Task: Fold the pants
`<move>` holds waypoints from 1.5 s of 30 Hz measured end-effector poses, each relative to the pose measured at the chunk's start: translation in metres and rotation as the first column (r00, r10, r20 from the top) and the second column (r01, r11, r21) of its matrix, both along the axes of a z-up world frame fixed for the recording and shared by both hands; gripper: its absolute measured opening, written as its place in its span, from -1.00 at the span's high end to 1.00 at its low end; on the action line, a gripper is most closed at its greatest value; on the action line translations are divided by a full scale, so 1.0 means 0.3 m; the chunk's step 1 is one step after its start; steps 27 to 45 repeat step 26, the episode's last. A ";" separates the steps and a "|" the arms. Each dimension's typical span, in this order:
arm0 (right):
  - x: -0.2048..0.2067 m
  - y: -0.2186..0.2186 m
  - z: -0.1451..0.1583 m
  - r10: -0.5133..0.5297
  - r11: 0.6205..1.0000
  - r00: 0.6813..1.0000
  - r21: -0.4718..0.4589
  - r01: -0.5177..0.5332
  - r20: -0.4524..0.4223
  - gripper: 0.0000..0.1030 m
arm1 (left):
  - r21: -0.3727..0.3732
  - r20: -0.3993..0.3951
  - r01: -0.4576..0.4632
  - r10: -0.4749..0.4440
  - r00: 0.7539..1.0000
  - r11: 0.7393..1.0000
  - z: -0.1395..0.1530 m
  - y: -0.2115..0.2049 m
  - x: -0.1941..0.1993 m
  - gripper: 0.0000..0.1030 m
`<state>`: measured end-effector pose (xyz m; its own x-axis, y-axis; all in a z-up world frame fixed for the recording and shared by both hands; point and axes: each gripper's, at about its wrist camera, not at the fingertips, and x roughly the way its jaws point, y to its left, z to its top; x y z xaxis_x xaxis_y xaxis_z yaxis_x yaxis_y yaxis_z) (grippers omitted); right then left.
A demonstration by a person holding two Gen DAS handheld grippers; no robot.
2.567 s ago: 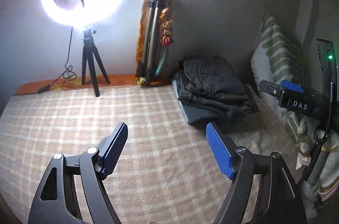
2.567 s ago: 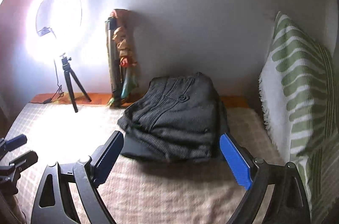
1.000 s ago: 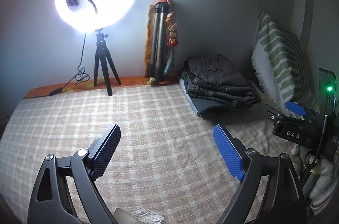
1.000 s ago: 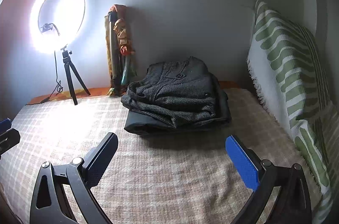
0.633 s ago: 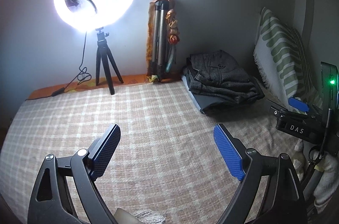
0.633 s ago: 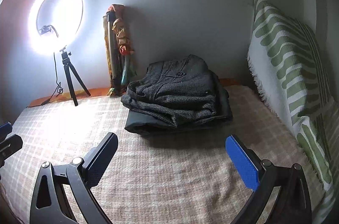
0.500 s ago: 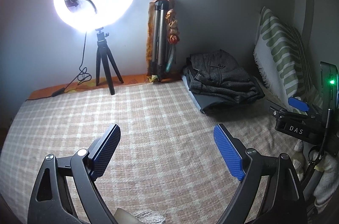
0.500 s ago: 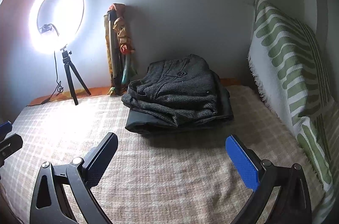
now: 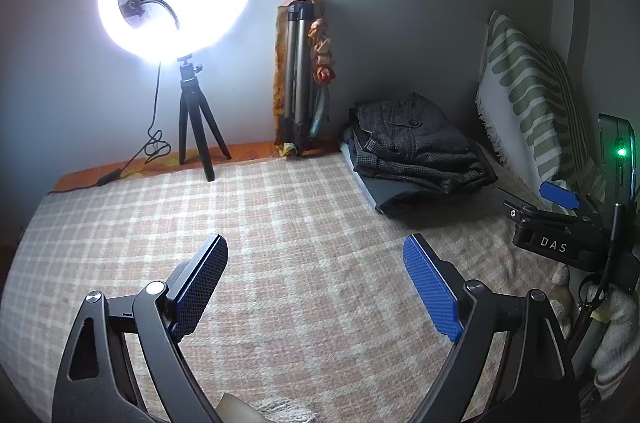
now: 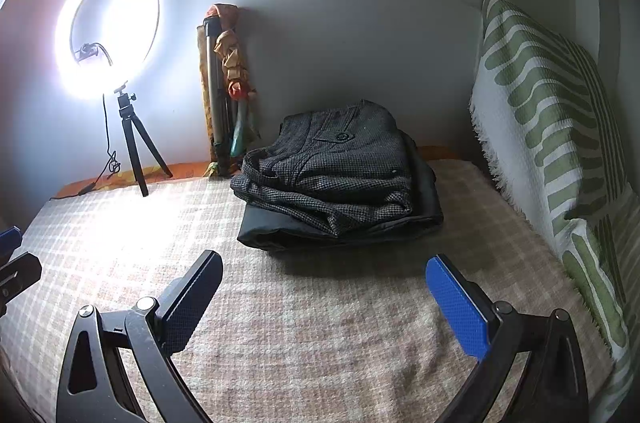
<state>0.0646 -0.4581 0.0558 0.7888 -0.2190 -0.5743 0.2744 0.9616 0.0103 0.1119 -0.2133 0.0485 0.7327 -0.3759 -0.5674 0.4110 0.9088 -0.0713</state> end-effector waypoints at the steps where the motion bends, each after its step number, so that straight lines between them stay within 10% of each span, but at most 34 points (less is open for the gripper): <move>1: -0.001 0.001 -0.001 0.001 1.000 1.000 -0.001 -0.001 0.000 -1.00 | 0.000 0.001 0.000 0.000 1.000 1.000 0.001 -0.001 -0.001 -0.74; 45: 0.016 0.022 -0.013 0.020 1.000 1.000 -0.002 -0.020 -0.014 -1.00 | 0.023 0.075 0.004 -0.005 0.997 1.000 0.012 0.000 -0.033 -0.74</move>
